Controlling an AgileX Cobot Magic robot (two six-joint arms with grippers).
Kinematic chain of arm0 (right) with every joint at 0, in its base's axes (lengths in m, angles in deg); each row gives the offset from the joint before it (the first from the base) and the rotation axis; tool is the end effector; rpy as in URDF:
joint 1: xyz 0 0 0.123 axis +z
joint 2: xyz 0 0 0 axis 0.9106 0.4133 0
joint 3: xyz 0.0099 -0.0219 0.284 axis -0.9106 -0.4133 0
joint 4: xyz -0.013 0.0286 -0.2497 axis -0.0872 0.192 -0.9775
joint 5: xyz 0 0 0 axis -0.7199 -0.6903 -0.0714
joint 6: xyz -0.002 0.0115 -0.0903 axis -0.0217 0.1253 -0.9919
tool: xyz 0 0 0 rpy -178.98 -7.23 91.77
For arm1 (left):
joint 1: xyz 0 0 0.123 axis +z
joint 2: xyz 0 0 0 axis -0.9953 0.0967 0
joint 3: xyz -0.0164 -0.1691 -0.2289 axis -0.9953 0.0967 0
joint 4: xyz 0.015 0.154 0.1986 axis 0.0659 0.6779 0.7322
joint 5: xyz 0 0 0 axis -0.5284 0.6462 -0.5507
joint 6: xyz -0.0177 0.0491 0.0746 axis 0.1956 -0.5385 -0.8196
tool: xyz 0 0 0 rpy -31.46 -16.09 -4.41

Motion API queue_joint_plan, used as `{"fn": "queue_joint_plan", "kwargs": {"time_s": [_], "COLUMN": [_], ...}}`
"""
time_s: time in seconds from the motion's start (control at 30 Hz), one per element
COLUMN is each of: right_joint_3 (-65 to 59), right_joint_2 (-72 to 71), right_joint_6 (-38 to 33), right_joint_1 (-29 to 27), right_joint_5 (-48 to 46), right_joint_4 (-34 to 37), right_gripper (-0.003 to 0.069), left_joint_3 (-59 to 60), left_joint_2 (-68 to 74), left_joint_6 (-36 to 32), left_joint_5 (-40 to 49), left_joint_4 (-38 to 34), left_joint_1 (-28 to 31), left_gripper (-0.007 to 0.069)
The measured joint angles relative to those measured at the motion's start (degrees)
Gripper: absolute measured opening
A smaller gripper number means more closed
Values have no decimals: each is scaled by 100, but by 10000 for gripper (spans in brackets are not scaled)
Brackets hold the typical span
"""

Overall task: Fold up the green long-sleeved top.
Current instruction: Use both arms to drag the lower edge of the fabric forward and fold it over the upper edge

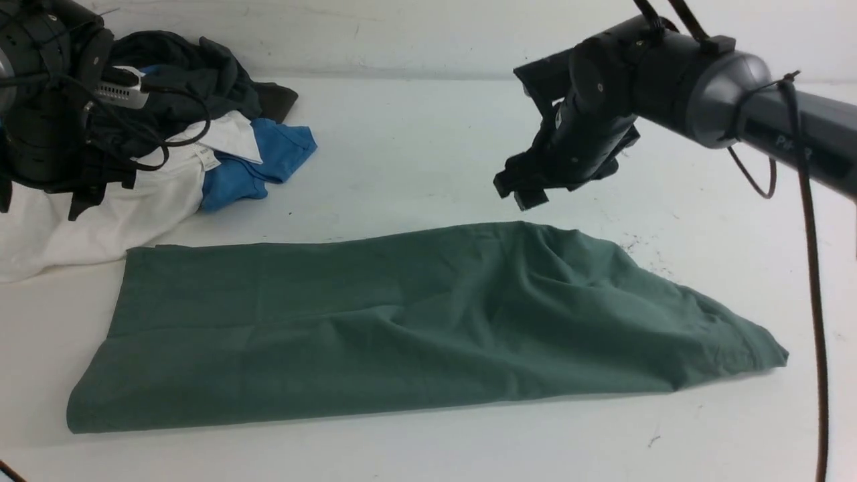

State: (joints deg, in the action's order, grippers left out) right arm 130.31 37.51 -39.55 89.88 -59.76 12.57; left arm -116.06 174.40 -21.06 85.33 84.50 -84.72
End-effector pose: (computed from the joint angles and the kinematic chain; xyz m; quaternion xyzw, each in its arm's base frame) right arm 0.4443 0.1903 0.2334 -0.2063 0.9500 -0.0038 0.2343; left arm 0.4170 0.0408 0.2620 -0.1218 0.9554 0.2268 0.1446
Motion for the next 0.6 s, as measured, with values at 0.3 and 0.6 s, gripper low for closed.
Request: {"fn": "queue_joint_plan", "kwargs": {"time_s": [0.3, 0.6], "right_joint_3": [3, -2], "right_joint_2": [-256, -855], "right_joint_6": [-38, -621], "right_joint_1": [-5, -1224], "right_joint_5": [-659, -1642], "right_joint_4": [-249, 575], "right_gripper": [449, 34], "left_joint_3": [-41, 1433], "left_joint_2": [-490, -1140], "left_joint_6": [-1325, -1856], "left_joint_5": [208, 187], "left_joint_4": [-1870, -2603], "left_joint_1": [-51, -839], "left_gripper": [45, -4]}}
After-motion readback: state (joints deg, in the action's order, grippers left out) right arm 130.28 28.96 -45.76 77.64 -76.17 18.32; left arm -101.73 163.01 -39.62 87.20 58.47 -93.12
